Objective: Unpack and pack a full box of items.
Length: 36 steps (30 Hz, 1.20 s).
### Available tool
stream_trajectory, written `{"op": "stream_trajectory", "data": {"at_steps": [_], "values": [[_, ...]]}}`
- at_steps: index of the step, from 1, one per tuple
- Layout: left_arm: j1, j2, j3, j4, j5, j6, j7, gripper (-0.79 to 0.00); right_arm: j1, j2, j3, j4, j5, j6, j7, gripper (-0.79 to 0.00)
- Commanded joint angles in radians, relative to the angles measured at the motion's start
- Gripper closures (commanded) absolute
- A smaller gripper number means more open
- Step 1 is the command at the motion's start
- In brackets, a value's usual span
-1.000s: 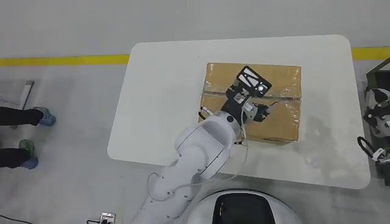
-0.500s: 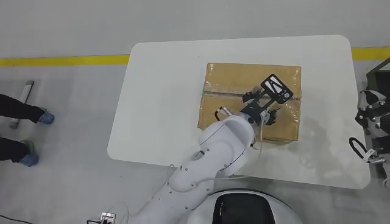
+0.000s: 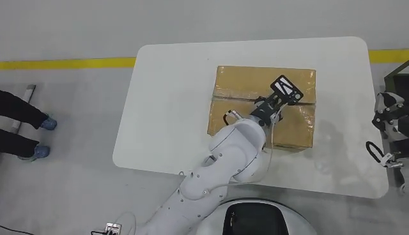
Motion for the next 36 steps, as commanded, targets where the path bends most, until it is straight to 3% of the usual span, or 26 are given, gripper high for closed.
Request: {"op": "stream_trajectory", "data": {"at_steps": [1,19,25,26,27,29,31,32,36], "values": [[0.005,0.0,-0.013,-0.008,-0.001,0.004,0.004,0.0,0.002,0.0,-0.001,0.0,0.001,0.0,0.001,0.0],[0.077,0.013,-0.253,-0.074,-0.021,0.144,0.079,0.0,0.051,-0.002,-0.029,-0.016,0.065,-0.046,0.051,0.0],[0.087,0.015,-0.261,-0.114,-0.069,0.066,0.042,0.0,0.056,-0.002,-0.033,-0.015,0.06,-0.044,0.054,0.0],[0.087,0.014,-0.253,-0.12,-0.079,0.052,0.035,-0.086,0.056,-0.002,-0.033,-0.012,0.058,-0.044,0.052,0.0],[0.087,0.012,-0.24,-0.126,-0.093,0.034,0.028,-0.24,0.054,-0.002,-0.031,-0.009,0.056,-0.043,0.051,0.0],[0.085,0.01,-0.22,-0.132,-0.123,0.006,0.013,-0.317,0.052,-0.002,-0.025,-0.002,0.057,-0.039,0.049,0.0],[0.08,0.005,-0.185,-0.144,-0.167,-0.036,0.007,-0.603,0.05,-0.002,-0.017,0.007,0.057,-0.038,0.048,0.0],[0.078,0.003,-0.168,-0.144,-0.183,-0.052,0.001,-0.785,0.049,-0.002,-0.013,0.01,0.058,-0.039,0.047,0.0],[0.053,-0.005,-0.107,-0.111,-0.18,-0.086,-0.011,-0.785,0.046,-0.002,-0.007,0.02,0.052,-0.041,0.049,0.0]]}}
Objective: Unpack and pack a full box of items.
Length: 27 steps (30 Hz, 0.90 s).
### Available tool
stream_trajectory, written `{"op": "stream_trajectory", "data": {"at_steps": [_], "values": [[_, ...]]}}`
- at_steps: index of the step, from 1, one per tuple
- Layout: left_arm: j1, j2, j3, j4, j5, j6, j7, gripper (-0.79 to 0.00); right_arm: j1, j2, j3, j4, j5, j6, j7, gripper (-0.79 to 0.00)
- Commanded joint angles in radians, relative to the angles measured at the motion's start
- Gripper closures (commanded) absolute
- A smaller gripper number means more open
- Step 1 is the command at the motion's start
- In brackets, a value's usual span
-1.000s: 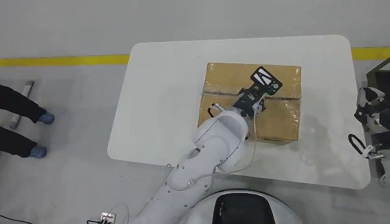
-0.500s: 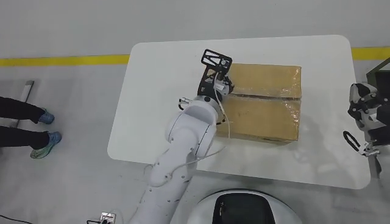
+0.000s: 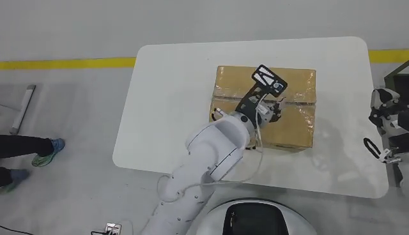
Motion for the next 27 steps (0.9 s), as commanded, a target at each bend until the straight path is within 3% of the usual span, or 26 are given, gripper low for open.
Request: {"op": "stream_trajectory", "data": {"at_steps": [1,4,6,8,9,12,16,19,27], "values": [[-0.016,-0.007,0.034,0.022,-0.002,-0.004,0.005,-0.785,0.001,0.0,-0.001,0.004,-0.003,0.001,0.001,0.0],[-0.043,-0.015,0.07,0.052,0.007,-0.011,0.001,-0.782,0.001,0.0,-0.002,0.007,-0.008,0.002,0.004,0.0],[-0.059,-0.02,0.093,0.076,0.025,-0.015,-0.003,-0.739,0.0,0.0,-0.003,0.009,-0.011,0.004,0.005,0.0],[-0.071,-0.024,0.11,0.097,0.048,-0.017,-0.003,-0.662,0.0,-0.001,-0.004,0.01,-0.012,0.006,0.004,0.0],[-0.076,-0.026,0.117,0.114,0.059,-0.014,-0.007,-0.542,-0.001,-0.001,-0.003,0.012,-0.012,0.006,0.004,0.0],[-0.086,-0.031,0.13,0.14,0.085,-0.003,-0.016,-0.388,0.001,-0.001,0.0,0.014,-0.011,0.008,0.006,0.0],[-0.094,-0.037,0.14,0.161,0.122,0.014,-0.024,-0.342,-0.002,-0.002,0.002,0.014,-0.005,0.007,0.006,0.0],[-0.096,-0.04,0.141,0.174,0.139,0.023,-0.023,-0.259,-0.004,-0.002,0.001,0.013,-0.003,0.008,0.004,0.0],[-0.091,-0.047,0.142,0.183,0.19,0.031,-0.008,-0.175,-0.005,-0.004,-0.002,0.012,0.004,0.008,0.002,0.0]]}}
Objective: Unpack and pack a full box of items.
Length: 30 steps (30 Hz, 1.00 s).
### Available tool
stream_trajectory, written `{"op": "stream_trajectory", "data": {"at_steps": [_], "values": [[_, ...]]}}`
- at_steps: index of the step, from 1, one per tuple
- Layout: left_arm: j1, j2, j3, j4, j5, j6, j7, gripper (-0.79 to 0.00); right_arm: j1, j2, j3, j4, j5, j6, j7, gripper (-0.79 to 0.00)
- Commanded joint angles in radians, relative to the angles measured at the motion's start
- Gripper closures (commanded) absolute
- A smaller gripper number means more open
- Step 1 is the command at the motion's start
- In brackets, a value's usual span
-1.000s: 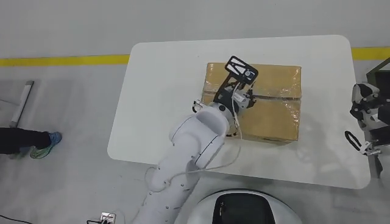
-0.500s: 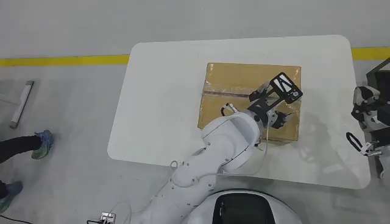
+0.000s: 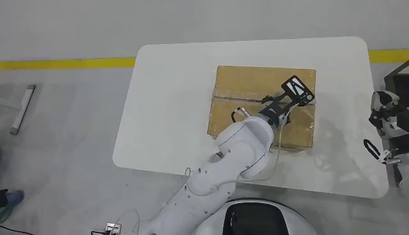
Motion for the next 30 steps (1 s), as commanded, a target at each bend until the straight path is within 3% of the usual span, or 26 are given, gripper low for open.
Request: {"op": "stream_trajectory", "data": {"at_steps": [1,2,6,7,18,24,30], "values": [[0.002,-0.002,-0.002,0.001,0.005,0.002,0.002,-0.157,0.001,0.0,0.0,0.001,0.002,-0.002,0.0,0.0],[0.003,-0.003,-0.003,0.001,0.008,0.003,0.003,-0.111,0.003,0.0,0.0,0.003,0.002,-0.003,0.001,0.0],[0.008,-0.005,-0.007,-0.003,0.023,0.002,0.011,-0.062,0.01,0.0,-0.001,0.009,0.005,-0.006,0.003,0.0],[0.009,-0.006,-0.008,-0.003,0.026,0.001,0.011,0.0,0.01,0.0,-0.002,0.01,0.005,-0.006,0.004,0.0],[0.034,-0.007,-0.083,-0.028,0.054,0.064,0.048,0.0,0.019,-0.001,-0.009,0.001,0.019,-0.014,0.014,0.0],[0.078,0.009,-0.237,-0.108,0.096,0.174,0.05,0.0,0.025,-0.001,-0.013,-0.013,0.037,-0.023,0.029,0.0],[0.145,0.035,-0.431,-0.188,0.16,0.206,0.03,0.0,0.037,0.0,-0.037,-0.012,0.033,-0.037,0.044,0.0]]}}
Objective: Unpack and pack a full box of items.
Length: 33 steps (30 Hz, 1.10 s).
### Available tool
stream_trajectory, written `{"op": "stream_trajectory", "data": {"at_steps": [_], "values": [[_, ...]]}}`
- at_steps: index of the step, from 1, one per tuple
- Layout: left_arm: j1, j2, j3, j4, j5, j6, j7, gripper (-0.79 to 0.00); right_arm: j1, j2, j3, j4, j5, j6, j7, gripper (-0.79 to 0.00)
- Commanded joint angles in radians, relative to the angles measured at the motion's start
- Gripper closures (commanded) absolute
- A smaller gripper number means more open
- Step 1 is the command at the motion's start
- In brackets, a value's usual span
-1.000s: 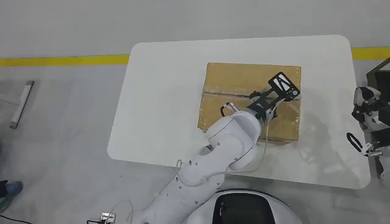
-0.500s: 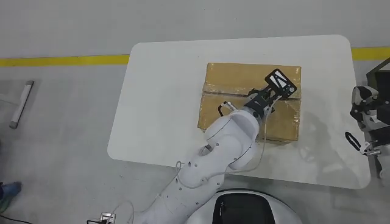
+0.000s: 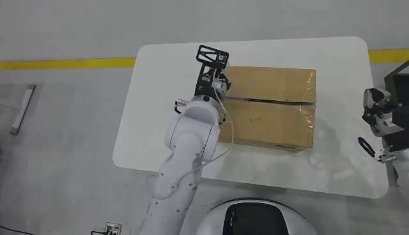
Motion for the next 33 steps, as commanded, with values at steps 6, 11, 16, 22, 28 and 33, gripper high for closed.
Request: {"op": "stream_trajectory", "data": {"at_steps": [6,11,16,22,28,33], "values": [[0.056,0.021,-0.173,-0.044,0.06,0.025,-0.002,0.0,0.009,0.0,-0.022,0.003,-0.015,-0.004,0.001,0.0],[0.087,0.031,-0.251,-0.061,0.093,0.046,0.002,0.0,0.018,0.0,-0.034,0.009,-0.023,-0.009,0.002,0.0],[0.112,0.037,-0.307,-0.059,0.118,0.074,0.001,0.0,0.021,0.001,-0.041,0.011,-0.029,-0.016,0.003,0.0],[0.124,0.044,-0.36,-0.035,0.147,0.086,-0.004,0.0,0.018,0.002,-0.038,0.021,-0.03,-0.023,-0.001,0.0],[0.117,0.048,-0.393,0.003,0.122,0.077,-0.027,-0.785,0.022,0.003,-0.034,0.029,-0.027,-0.032,0.005,0.0],[0.11,0.048,-0.396,0.001,0.098,0.088,-0.037,-0.785,0.032,0.005,-0.034,0.031,-0.018,-0.04,0.02,0.0]]}}
